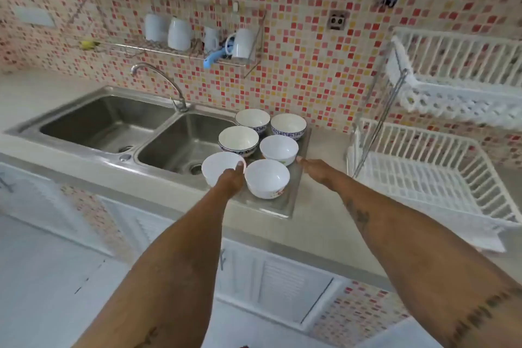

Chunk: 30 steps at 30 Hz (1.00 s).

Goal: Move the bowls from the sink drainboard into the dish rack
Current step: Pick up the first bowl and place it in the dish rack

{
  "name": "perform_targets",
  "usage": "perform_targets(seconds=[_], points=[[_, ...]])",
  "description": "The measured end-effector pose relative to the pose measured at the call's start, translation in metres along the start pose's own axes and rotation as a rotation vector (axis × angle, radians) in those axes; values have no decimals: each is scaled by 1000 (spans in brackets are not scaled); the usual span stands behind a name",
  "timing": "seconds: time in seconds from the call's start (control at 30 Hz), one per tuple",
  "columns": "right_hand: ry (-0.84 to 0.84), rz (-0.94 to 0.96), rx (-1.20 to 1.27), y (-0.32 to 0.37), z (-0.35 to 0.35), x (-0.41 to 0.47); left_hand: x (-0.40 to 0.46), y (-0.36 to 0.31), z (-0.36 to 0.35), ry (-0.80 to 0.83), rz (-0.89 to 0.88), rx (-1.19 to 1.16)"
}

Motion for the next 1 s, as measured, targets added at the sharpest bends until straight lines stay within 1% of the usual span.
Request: perform_targets(seconds=[0.07,0.1,0.17,0.23,0.3,0.37,0.47,0.53,0.7,0.83,1.0], points=[[-18,-47,111,-2,-7,17,14,15,-12,37,20,-117],[-23,-72,149,-4,-10,27,19,22,-21,84,25,-180],[-38,-118,240,-10,-18,48,30,29,-32,51,-19,-280],[-75,-141,311,-17,-25,72,34,31,-32,-60,-43,-402],[-114,-162,385,-41,-29,111,38,37,-35,-170,-12,-482],[-159,-180,440,-67,-35,147,42,38,-41,-231,-17,-589],[-184,-170,580,-57,-48,143,49,42,-46,-299,67,-720],[-191,-165,633,-41,-54,130,57,48,-54,-319,106,-753],[-199,-192,750,-35,-64,128,74,42,-69,-328,95,-846],[-215,-220,772,-42,-67,130,78,38,-77,-330,82,-900],[-220,-234,774,-46,-67,134,81,44,-90,-360,148,-890]])
Point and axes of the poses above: each hand's wrist, its own x-axis towards the middle knuckle, its own z-axis out of the back of the hand, y = z × x, the point moved 7 cm from there along x, towards the middle knuckle, and after that the axes turned 6 degrees about y, right-handed, at the moved point
